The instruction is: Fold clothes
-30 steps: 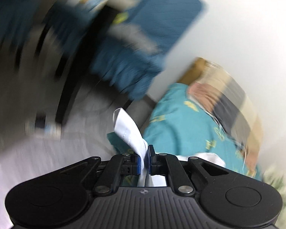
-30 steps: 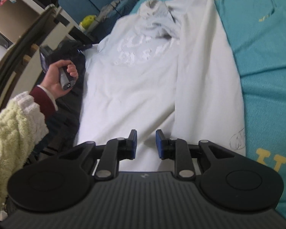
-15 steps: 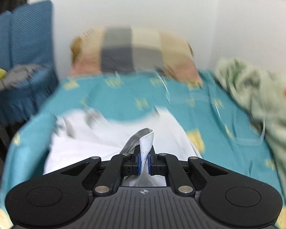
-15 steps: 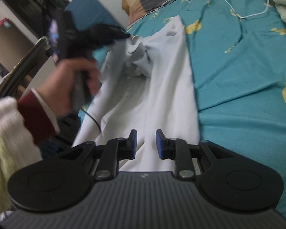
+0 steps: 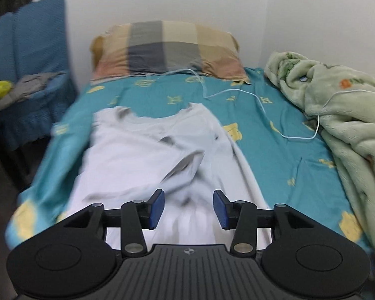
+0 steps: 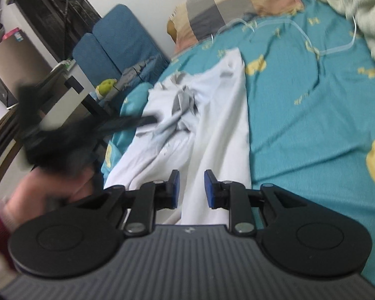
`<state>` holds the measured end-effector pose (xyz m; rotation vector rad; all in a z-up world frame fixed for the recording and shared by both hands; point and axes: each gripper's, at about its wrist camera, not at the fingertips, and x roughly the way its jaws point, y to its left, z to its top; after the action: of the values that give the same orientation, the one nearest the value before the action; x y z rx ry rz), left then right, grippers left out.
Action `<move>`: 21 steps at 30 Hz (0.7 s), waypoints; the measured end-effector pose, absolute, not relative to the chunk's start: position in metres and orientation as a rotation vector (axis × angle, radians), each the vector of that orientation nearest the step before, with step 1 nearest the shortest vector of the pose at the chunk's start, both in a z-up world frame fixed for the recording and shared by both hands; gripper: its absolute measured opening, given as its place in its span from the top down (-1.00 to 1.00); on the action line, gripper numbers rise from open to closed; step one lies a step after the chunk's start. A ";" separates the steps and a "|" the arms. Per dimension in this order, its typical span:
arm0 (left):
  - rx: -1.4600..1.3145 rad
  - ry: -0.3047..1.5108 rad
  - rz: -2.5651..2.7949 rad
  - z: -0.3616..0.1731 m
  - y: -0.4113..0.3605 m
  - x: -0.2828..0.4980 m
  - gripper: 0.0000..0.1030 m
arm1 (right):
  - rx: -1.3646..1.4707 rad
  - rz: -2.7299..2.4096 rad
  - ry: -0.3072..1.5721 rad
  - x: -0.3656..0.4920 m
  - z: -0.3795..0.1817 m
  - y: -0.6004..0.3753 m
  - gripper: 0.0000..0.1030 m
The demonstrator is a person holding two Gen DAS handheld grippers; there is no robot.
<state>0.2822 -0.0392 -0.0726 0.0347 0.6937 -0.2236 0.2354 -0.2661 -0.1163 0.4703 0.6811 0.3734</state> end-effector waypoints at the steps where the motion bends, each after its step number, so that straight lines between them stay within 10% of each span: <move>1: 0.008 0.688 -0.206 -0.064 -0.032 0.261 -0.15 | 0.463 0.378 0.665 0.233 -0.113 -0.266 0.51; 12: -0.112 0.627 -0.175 -0.013 0.023 0.190 -0.15 | 0.401 0.570 0.614 0.267 -0.054 -0.213 0.47; 16: -0.121 0.630 -0.150 -0.024 0.051 0.193 -0.15 | 0.358 0.602 0.650 0.344 -0.039 -0.160 -0.18; 21: -0.157 0.683 -0.101 -0.048 0.084 0.200 -0.16 | 0.288 0.588 0.759 0.451 -0.061 -0.083 -0.30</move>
<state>0.2003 0.0839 -0.0476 -0.1571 0.6833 -0.1007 0.4506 -0.0827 -0.0609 0.2878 0.7585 0.5882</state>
